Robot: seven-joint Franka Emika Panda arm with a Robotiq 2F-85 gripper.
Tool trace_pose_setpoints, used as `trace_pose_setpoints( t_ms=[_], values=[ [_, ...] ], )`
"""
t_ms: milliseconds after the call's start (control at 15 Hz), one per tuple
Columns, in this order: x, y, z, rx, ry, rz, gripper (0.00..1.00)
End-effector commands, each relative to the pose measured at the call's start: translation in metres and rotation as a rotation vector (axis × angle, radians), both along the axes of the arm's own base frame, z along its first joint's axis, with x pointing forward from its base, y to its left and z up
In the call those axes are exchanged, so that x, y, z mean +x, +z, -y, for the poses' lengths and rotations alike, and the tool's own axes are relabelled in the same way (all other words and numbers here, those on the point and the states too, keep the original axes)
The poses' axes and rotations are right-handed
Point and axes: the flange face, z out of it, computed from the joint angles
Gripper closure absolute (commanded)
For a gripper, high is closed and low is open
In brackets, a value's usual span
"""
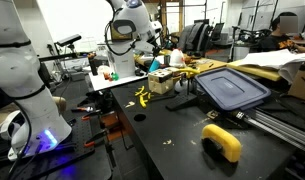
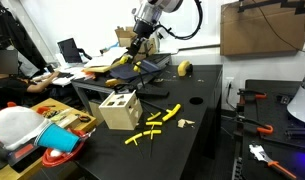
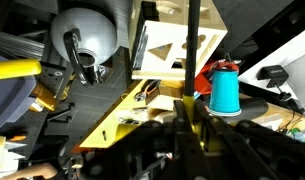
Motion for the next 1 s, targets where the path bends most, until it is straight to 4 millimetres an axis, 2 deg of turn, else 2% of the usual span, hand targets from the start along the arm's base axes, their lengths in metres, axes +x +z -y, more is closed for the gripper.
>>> trace_pose_setpoints(
  t_ms=[0, 67, 933],
  values=[
    [0.008, 0.006, -0.002, -0.018, -0.011, 0.024, 0.97],
    [0.003, -0.002, -0.001, -0.006, 0.002, 0.000, 0.87],
    [0.004, -0.005, 0.000, -0.014, 0.001, -0.003, 0.87]
  ],
)
